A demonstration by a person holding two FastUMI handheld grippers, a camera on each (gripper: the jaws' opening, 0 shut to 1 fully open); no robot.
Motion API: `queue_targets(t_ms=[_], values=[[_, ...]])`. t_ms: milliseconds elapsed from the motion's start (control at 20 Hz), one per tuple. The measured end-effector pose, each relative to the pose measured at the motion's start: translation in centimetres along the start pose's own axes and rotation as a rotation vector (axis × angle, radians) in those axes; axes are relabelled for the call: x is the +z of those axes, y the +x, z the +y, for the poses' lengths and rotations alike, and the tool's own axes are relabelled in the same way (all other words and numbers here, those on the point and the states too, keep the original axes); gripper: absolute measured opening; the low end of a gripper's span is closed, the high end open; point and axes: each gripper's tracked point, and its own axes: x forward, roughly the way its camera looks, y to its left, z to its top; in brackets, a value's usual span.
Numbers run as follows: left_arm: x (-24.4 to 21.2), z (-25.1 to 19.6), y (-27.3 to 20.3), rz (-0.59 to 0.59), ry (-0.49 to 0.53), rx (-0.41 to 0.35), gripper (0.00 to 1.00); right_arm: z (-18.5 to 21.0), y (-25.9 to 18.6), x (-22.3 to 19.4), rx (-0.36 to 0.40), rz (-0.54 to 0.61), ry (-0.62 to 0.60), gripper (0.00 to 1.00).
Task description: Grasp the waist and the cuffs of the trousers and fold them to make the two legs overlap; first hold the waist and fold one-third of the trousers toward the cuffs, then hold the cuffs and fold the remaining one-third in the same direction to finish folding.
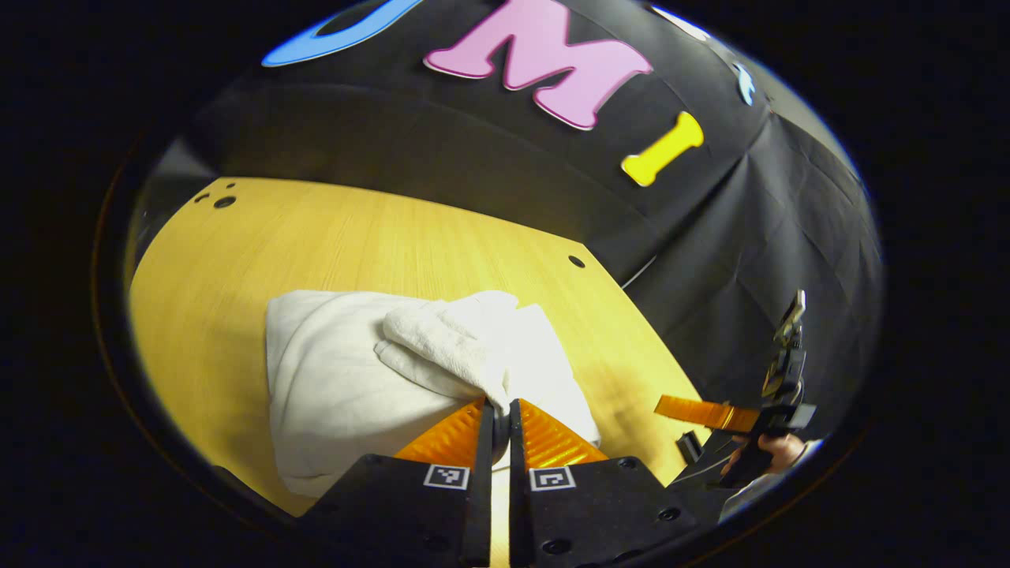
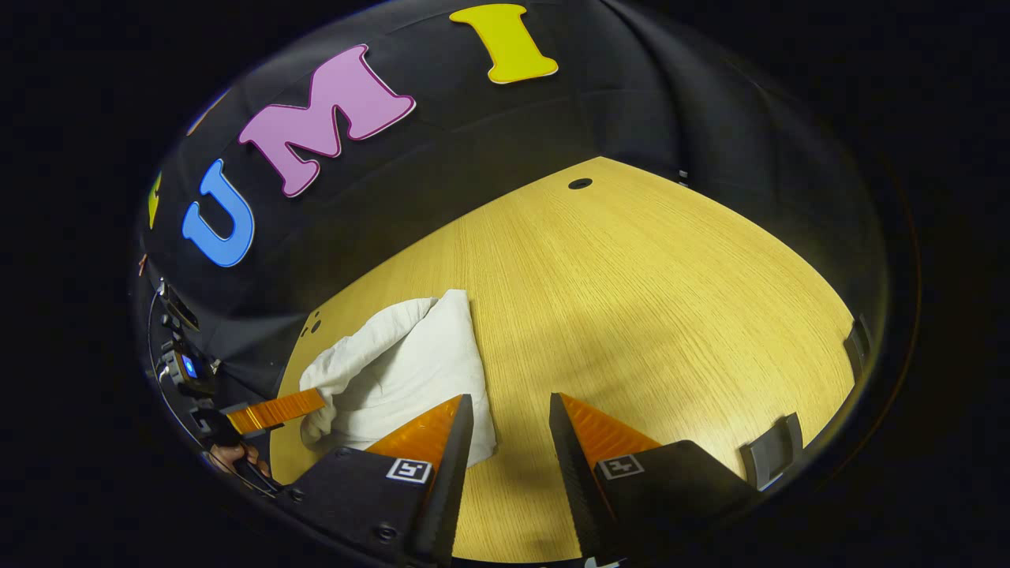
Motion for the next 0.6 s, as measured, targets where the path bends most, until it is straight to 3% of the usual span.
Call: queue_targets(t_ms=[150, 250, 300, 350, 400, 450, 550, 600], values=[[-1.6, -2.0, 0.0, 0.031, 0.139, -0.063, 0.19, 0.0, 0.1, 0.1, 0.0, -0.001, -0.004, 0.61], [-3.1, -3.3, -0.1, 0.073, 0.218, -0.123, 0.29, 0.0, 0.1, 0.1, -0.002, 0.0, -0.003, 0.61], [-3.9, -3.9, -0.2, 0.094, 0.268, -0.148, 0.48, 0.0, 0.1, 0.0, -0.003, -0.001, -0.003, 0.61], [-4.8, -4.3, -0.1, 0.12, 0.33, -0.174, 0.52, 0.0, 0.1, 0.0, -0.005, 0.001, -0.004, 0.61], [-5.8, -4.7, -0.1, 0.151, 0.409, -0.197, 0.6, 0.0, 0.1, 0.0, -0.005, 0.002, -0.006, 0.61], [-7.1, -5.0, -0.3, 0.186, 0.497, -0.223, 0.55, 0.0, 0.1, 0.0, -0.006, 0.002, -0.007, 0.61], [-9.7, -5.4, -0.1, 0.246, 0.676, -0.268, 0.71, 0.0, 0.1, 0.0, -0.006, 0.003, -0.007, 0.62], [-10.9, -5.8, 0.0, 0.271, 0.759, -0.293, 0.7, 0.0, 0.0, 0.0, -0.005, 0.003, -0.006, 0.61]])
